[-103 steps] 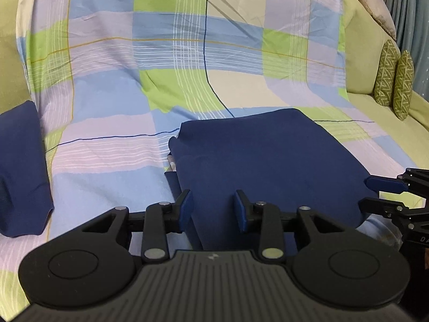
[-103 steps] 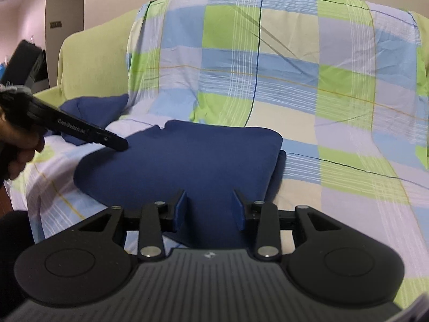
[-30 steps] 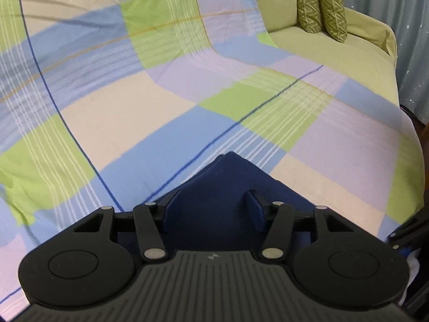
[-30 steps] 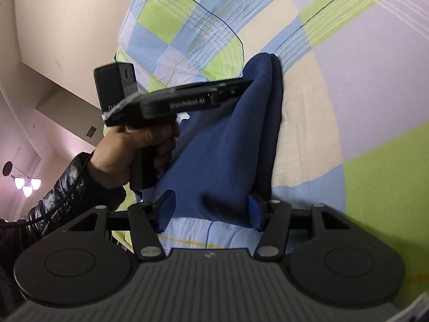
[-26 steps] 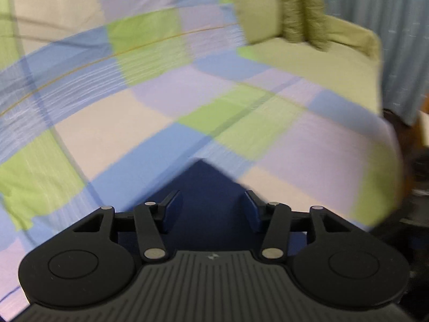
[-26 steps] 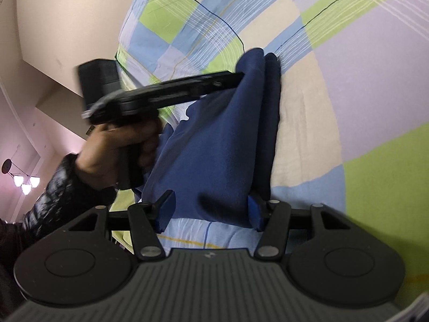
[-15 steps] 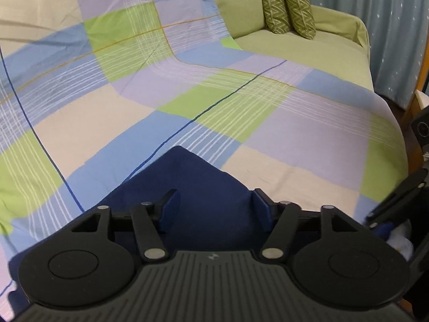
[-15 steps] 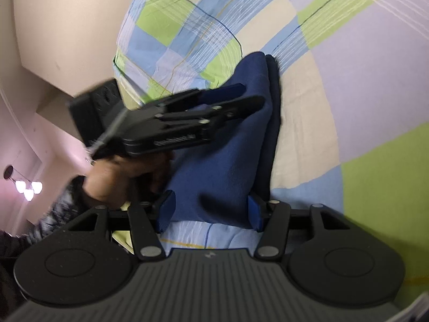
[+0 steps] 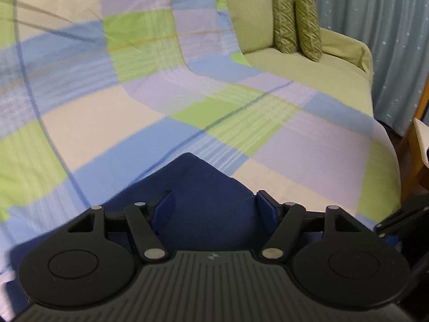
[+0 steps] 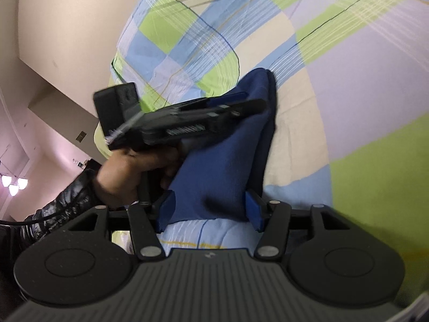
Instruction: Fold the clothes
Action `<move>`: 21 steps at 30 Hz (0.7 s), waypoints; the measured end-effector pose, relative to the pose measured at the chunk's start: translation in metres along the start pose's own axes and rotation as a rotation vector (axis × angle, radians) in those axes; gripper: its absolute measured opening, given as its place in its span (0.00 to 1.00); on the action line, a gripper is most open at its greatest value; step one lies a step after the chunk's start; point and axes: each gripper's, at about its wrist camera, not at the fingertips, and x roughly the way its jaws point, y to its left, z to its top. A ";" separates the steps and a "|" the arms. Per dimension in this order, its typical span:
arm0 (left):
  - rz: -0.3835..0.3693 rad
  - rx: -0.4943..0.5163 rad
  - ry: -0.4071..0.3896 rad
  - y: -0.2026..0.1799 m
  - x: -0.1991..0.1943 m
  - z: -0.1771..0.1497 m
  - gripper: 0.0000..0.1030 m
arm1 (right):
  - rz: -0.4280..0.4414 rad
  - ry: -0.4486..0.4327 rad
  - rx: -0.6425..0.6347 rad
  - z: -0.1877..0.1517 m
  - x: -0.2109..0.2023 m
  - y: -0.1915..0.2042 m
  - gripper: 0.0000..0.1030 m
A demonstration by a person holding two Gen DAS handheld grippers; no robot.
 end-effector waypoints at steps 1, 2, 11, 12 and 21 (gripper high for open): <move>0.035 0.005 0.007 -0.001 -0.008 -0.001 0.62 | -0.004 0.002 -0.003 -0.002 -0.002 0.000 0.51; 0.082 0.010 0.021 -0.001 -0.013 -0.005 0.62 | -0.004 0.011 -0.013 -0.004 -0.002 0.001 0.52; 0.143 -0.126 0.008 0.032 -0.023 -0.029 0.61 | 0.015 0.015 -0.068 -0.006 -0.002 0.008 0.61; 0.161 -0.112 -0.001 0.028 -0.032 -0.028 0.61 | 0.020 0.011 -0.069 -0.007 -0.004 0.008 0.62; 0.328 -0.080 0.033 0.005 -0.109 -0.090 0.61 | -0.022 -0.108 -0.175 -0.015 -0.026 0.022 0.61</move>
